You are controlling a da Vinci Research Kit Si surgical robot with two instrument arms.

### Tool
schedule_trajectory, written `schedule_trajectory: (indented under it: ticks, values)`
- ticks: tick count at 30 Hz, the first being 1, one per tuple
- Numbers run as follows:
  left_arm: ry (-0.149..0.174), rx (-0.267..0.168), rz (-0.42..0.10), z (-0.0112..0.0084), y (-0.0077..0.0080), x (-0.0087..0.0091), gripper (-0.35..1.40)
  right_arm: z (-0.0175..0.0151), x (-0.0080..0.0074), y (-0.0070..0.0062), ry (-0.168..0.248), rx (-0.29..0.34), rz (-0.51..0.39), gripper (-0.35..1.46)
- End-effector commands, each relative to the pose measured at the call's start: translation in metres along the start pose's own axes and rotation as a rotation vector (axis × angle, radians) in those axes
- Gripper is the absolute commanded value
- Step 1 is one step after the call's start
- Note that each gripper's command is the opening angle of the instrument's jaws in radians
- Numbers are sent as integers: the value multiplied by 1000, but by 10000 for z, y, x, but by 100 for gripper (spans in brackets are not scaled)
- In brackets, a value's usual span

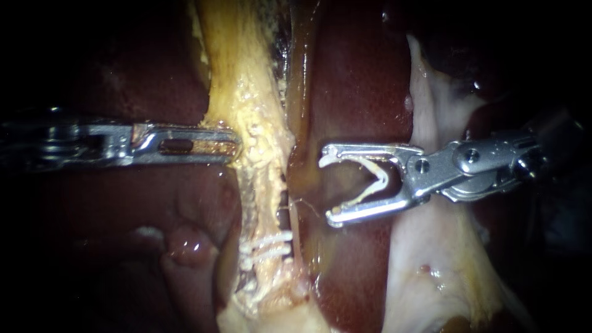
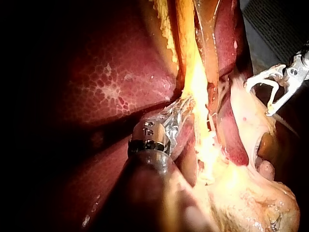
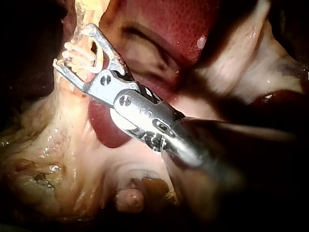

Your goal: Clipping third clip left tube

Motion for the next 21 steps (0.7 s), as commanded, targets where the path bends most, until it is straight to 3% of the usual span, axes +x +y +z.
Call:
schedule_trajectory:
  ticks: [1, 12, 18, 21]
  values:
    - [0, 0, 0, 0, 0, 0, -35, 0, 1, -1, 0, 0, -1, 60]
    - [5, 5, 1, -10, 1, -1, -35, 0, -7, -2, -1, 0, -5, 60]
    - [3, -1, -1, -47, 3, -9, -35, 18, -42, 0, -7, 24, 42, 60]
    - [-3, -9, -4, -67, 1, -11, -35, 32, -64, 3, -48, 57, 106, 59]
